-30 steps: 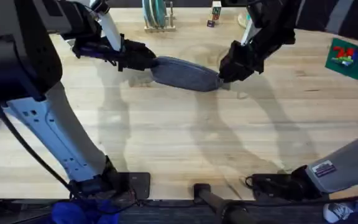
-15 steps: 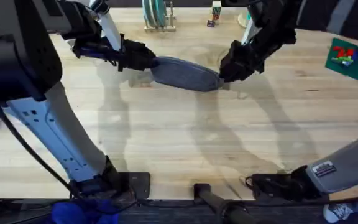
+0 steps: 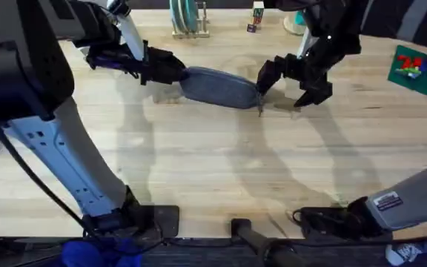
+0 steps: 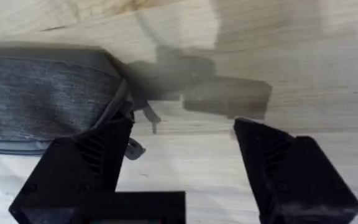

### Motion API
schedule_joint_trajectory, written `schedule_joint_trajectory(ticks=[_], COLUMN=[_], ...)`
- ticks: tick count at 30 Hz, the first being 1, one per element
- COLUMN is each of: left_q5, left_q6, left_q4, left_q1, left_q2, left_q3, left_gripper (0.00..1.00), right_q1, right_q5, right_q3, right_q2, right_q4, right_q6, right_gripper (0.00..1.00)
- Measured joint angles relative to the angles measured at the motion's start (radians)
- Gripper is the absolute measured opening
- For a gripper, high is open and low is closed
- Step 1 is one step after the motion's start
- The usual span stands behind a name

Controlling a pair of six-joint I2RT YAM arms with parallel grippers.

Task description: Unzip the bag, pick up the pens from the table one at a time and place them inside, then zip the bag closed.

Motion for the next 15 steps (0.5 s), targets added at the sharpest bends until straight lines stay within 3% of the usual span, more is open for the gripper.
schedule_joint_trajectory(ticks=[15], left_q5=[0.000], left_q6=[0.000], left_q4=[0.004], left_q1=[0.000], left_q2=[0.000], left_q3=[0.000], left_gripper=[0.041], right_q1=[0.000], right_q5=[0.045], right_q3=[-0.003], right_q2=[-0.194], right_q4=[-0.017], right_q6=[0.000], right_gripper=[0.996])
